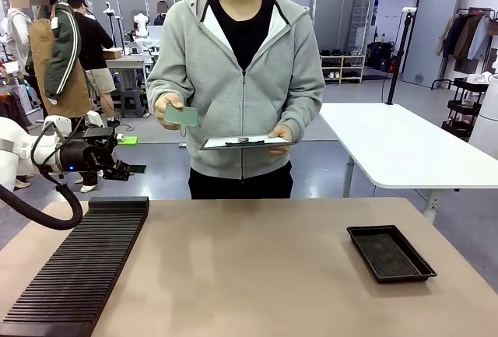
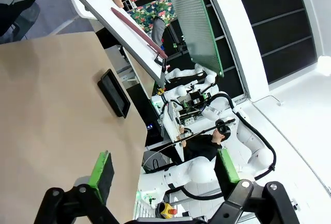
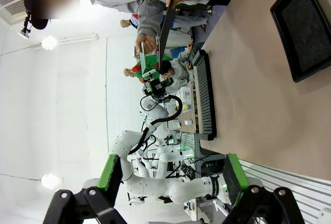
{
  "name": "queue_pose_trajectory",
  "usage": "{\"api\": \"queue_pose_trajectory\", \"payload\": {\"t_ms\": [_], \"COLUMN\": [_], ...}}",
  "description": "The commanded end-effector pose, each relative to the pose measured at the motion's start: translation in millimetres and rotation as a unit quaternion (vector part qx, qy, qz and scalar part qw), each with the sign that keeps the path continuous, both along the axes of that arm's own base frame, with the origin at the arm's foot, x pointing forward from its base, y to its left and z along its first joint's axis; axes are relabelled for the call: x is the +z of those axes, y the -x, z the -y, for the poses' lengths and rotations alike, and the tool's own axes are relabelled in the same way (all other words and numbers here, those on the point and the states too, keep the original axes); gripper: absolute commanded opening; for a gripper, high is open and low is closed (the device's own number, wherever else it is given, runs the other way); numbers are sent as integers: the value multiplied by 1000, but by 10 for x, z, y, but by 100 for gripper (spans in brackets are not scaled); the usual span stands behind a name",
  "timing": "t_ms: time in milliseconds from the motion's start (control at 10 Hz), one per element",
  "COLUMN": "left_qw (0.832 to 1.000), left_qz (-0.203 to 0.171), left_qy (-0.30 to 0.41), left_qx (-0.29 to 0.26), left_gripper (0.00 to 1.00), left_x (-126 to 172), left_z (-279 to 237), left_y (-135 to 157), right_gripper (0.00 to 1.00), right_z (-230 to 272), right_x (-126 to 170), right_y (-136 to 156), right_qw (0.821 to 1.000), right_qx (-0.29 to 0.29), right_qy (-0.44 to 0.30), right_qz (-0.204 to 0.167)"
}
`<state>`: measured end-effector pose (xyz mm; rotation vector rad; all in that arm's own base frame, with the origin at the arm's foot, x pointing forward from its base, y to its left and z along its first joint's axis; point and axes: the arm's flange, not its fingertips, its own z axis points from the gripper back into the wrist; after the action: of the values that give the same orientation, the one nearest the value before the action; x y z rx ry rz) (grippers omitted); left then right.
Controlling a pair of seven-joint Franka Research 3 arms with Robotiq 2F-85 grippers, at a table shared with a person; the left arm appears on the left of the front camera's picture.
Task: Inspect the PCB.
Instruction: Pick up the Blank PCB that the human is holding.
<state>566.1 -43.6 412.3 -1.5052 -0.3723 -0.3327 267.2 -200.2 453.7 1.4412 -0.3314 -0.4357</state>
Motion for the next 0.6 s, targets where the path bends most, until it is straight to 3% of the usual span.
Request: {"api": "queue_pose_trajectory", "payload": {"t_ms": [0,500], "left_qw": [1000,1000], "left_qz": [0,0], "left_qy": [-1,-1], "left_qx": [1,1], "left_gripper": [100,100], "left_x": [3,3], "left_z": [-1,-1], "left_y": [-2,-2], "right_gripper": [100,100], "right_z": [-1,-1], "right_x": [27,27], "right_y": [10,10], "right_qw": [1000,1000], "right_qx": [-1,-1], "right_qy": [2,2], "right_qz": [4,4]}}
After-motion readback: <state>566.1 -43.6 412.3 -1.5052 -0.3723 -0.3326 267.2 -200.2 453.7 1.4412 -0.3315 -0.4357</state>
